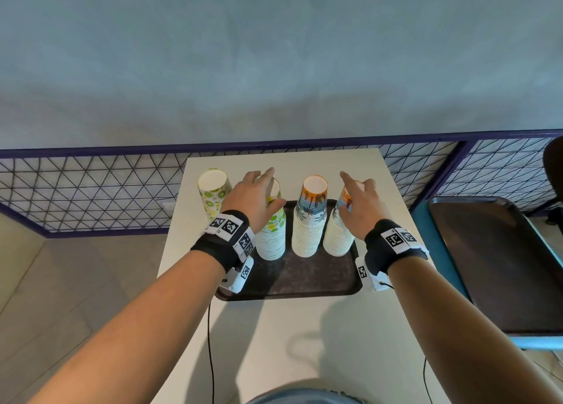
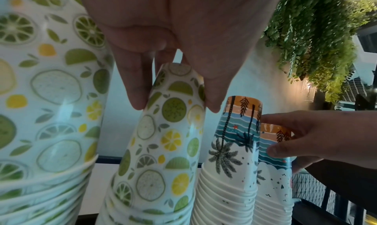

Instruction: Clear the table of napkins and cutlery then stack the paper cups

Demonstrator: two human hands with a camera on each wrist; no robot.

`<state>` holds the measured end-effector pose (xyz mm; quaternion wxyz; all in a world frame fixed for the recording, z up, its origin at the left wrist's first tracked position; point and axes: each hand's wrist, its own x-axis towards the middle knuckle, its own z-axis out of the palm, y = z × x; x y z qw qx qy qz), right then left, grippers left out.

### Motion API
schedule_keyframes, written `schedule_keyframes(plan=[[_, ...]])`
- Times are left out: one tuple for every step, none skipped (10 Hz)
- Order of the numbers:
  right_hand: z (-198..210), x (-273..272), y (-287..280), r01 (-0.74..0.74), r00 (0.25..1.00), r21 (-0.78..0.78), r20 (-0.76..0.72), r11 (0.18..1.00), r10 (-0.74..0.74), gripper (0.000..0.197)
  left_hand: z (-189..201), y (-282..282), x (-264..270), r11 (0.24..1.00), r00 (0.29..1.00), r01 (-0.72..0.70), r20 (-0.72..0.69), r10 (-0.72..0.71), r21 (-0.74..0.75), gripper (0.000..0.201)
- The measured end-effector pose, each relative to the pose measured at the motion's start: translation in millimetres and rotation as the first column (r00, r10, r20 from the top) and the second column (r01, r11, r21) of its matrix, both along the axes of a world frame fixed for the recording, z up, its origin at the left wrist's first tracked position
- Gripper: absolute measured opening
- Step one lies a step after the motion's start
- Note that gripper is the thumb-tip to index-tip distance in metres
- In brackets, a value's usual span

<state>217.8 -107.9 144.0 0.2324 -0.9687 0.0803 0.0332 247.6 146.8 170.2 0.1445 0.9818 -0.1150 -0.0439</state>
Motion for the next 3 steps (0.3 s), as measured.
schedule_keyframes(plan=[[9.6, -9.0, 0.2, -0.01, 1.0, -0.005, 0.013, 1.0, 0.01, 0.091, 7.8, 1.8, -9.8, 0.998, 1.0, -0.012, -0.02, 0.011, -0.068, 0.096], [23.0, -25.2, -4.8, 0.009, 0.995, 0.013, 0.098, 1.0, -0.011, 0.089, 22.7, 8.7, -33.7, 0.983, 0.997, 0.017, 0.075, -0.004, -0.185, 0.093], [16.2, -58.7, -21.6, 0.094, 0.972, 0.107, 0.206, 0.99, -0.114, 0.082, 25.1, 28.2, -71.0, 0.956, 0.989, 0.036, 0.146, 0.007, -0.292, 0.084]])
